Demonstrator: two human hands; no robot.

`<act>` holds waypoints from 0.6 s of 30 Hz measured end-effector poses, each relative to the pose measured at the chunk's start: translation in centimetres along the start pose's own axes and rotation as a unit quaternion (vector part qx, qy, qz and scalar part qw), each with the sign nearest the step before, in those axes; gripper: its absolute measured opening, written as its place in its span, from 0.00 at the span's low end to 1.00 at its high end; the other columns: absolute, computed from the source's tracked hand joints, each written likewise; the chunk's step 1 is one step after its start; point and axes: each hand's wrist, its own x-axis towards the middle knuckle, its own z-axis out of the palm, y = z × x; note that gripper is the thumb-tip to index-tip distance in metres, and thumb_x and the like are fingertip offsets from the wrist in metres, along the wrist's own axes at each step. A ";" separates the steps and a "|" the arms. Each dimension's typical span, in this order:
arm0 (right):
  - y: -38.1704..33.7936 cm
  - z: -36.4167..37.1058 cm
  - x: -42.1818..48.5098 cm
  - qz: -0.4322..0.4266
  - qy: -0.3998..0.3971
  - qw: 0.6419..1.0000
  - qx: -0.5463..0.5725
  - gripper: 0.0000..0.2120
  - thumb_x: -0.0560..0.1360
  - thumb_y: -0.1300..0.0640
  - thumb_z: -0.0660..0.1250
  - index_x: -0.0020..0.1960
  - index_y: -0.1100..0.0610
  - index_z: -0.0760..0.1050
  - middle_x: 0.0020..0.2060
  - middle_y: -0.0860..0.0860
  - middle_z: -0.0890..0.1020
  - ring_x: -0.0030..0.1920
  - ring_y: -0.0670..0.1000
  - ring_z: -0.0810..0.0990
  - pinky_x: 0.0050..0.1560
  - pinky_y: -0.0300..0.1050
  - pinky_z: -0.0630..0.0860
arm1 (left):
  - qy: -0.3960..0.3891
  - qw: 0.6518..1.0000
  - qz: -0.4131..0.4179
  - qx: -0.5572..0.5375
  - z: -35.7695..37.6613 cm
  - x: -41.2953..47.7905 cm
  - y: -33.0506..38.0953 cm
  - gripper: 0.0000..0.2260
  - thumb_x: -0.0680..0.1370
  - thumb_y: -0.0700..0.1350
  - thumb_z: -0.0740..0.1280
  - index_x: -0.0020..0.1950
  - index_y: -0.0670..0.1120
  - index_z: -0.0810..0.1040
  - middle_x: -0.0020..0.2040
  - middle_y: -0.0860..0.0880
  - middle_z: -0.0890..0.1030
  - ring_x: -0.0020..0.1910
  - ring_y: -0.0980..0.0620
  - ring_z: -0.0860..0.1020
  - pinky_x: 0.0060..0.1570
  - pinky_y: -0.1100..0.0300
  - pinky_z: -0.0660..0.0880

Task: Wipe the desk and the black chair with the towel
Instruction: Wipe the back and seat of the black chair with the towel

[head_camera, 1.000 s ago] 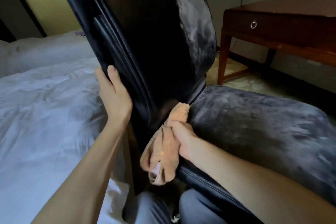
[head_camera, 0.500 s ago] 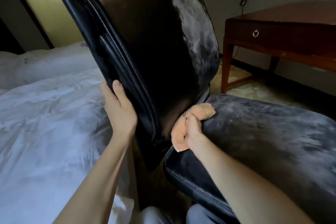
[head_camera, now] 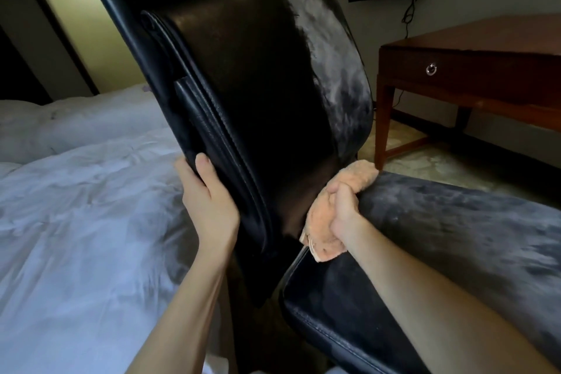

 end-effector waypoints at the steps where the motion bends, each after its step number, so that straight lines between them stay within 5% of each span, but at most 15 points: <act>1: 0.4 -0.2 1.0 0.022 -0.022 0.999 0.007 0.25 0.68 0.49 0.69 0.64 0.55 0.78 0.57 0.57 0.82 0.56 0.61 0.79 0.59 0.56 0.73 | 0.002 1.000 0.000 0.001 0.0 0.2 -0.1 0.13 0.89 0.50 0.52 0.56 0.42 0.68 0.38 0.69 0.75 0.39 0.65 0.73 0.42 0.71 0.67; 4: 1.6 0.1 1.5 0.070 -0.018 0.997 0.011 0.29 0.70 0.44 0.66 0.67 0.54 0.79 0.65 0.58 0.80 0.62 0.61 0.77 0.71 0.57 0.69 | 0.000 1.000 -0.004 -0.002 0.0 0.3 -0.2 0.12 0.89 0.50 0.52 0.56 0.43 0.68 0.38 0.69 0.75 0.39 0.65 0.74 0.43 0.72 0.67; 8: 0.2 0.8 -0.5 0.077 -0.004 0.995 0.061 0.25 0.85 0.48 0.54 0.78 0.60 0.66 0.75 0.58 0.70 0.77 0.60 0.66 0.77 0.55 0.59 | -0.008 1.000 -0.017 -0.005 -0.1 0.4 0.1 0.12 0.89 0.50 0.52 0.60 0.44 0.70 0.42 0.69 0.77 0.43 0.66 0.76 0.45 0.74 0.68; 13: 2.1 0.2 2.8 0.040 -0.007 0.998 0.046 0.29 0.69 0.48 0.64 0.68 0.58 0.77 0.66 0.58 0.79 0.61 0.61 0.78 0.63 0.55 0.71 | -0.017 1.000 -0.026 -0.003 -0.2 0.2 0.6 0.11 0.89 0.50 0.52 0.59 0.46 0.70 0.41 0.71 0.77 0.43 0.68 0.76 0.44 0.76 0.67; 15: 2.0 0.3 2.8 0.006 0.001 0.998 0.064 0.28 0.71 0.51 0.65 0.68 0.62 0.76 0.62 0.58 0.80 0.56 0.60 0.79 0.54 0.51 0.74 | -0.019 0.999 -0.027 -0.003 -0.2 0.2 0.6 0.11 0.89 0.51 0.52 0.59 0.46 0.70 0.41 0.70 0.77 0.42 0.68 0.76 0.43 0.74 0.68; 18: -0.5 1.3 -2.4 -0.044 -0.024 0.994 0.101 0.29 0.75 0.54 0.64 0.72 0.68 0.70 0.67 0.68 0.76 0.65 0.68 0.78 0.53 0.55 0.78 | -0.007 1.000 -0.020 0.000 0.0 0.0 0.6 0.12 0.89 0.50 0.52 0.57 0.44 0.68 0.40 0.59 0.75 0.39 0.67 0.74 0.41 0.73 0.68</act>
